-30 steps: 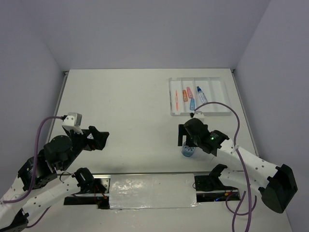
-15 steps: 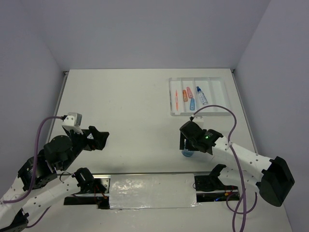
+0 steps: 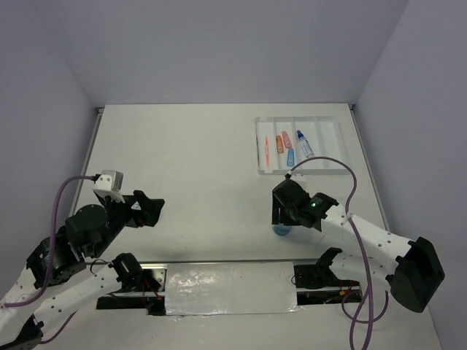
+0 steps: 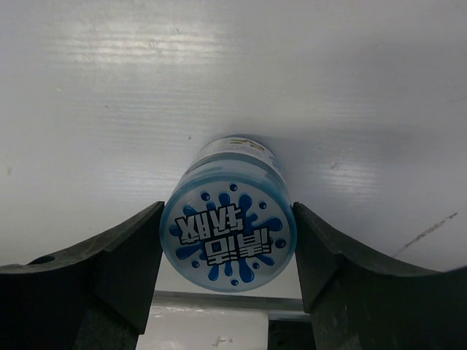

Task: Sort the stationery into containers
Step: Pick up the storage box at the center of the board, then place the storage box in the storage box.

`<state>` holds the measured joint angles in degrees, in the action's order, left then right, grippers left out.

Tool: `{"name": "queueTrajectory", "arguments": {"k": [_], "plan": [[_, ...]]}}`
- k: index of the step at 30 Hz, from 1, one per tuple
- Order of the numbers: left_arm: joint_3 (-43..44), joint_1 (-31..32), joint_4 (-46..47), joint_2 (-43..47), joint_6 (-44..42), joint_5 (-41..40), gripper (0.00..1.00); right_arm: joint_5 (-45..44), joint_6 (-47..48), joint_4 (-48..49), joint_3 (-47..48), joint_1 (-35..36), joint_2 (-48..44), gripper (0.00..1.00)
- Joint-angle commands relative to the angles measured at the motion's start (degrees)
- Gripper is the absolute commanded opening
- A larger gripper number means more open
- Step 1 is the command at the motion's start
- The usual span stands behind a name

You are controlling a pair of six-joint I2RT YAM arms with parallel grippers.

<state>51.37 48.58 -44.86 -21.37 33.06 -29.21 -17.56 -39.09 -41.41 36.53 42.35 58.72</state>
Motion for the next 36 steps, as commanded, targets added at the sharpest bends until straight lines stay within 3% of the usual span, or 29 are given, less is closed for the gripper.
{"name": "queueTrajectory", "arguments": {"k": [1, 8, 12, 15, 16, 17, 21, 36], "plan": [[0.13, 0.29, 2.50, 0.89, -0.63, -0.14, 0.99, -2.03, 4.54, 3.88, 8.62, -7.06, 2.43, 0.00], [0.48, 0.29, 1.01, 1.06, 0.95, -2.78, 0.99, -6.69, 12.19, 14.41, 28.46, -29.22, 14.39, 0.00], [0.66, 0.29, 0.30, 0.27, 1.57, -4.10, 0.99, -11.70, 12.20, 18.37, 41.75, -36.00, 26.86, 0.00], [0.66, 0.29, 0.65, -0.43, 1.13, -3.40, 0.99, -6.02, 12.89, 19.77, 54.40, -41.46, 42.29, 0.00], [0.66, 0.29, 0.74, -0.52, 0.87, -3.13, 0.99, -3.90, 14.47, 18.57, 61.83, -41.90, 45.57, 0.00], [0.57, 0.29, 1.00, -0.52, 0.43, -2.52, 0.99, -5.10, 14.48, 13.86, 65.99, -41.91, 48.65, 0.00], [0.31, 0.29, 1.97, -0.43, -0.36, -1.37, 0.99, -5.29, 16.24, 9.87, 80.15, -45.42, 61.48, 0.00], [0.30, 0.29, 2.76, -1.49, -1.42, 0.38, 0.99, 0.42, 21.51, 7.58, 89.05, -49.38, 72.85, 0.00]]}}
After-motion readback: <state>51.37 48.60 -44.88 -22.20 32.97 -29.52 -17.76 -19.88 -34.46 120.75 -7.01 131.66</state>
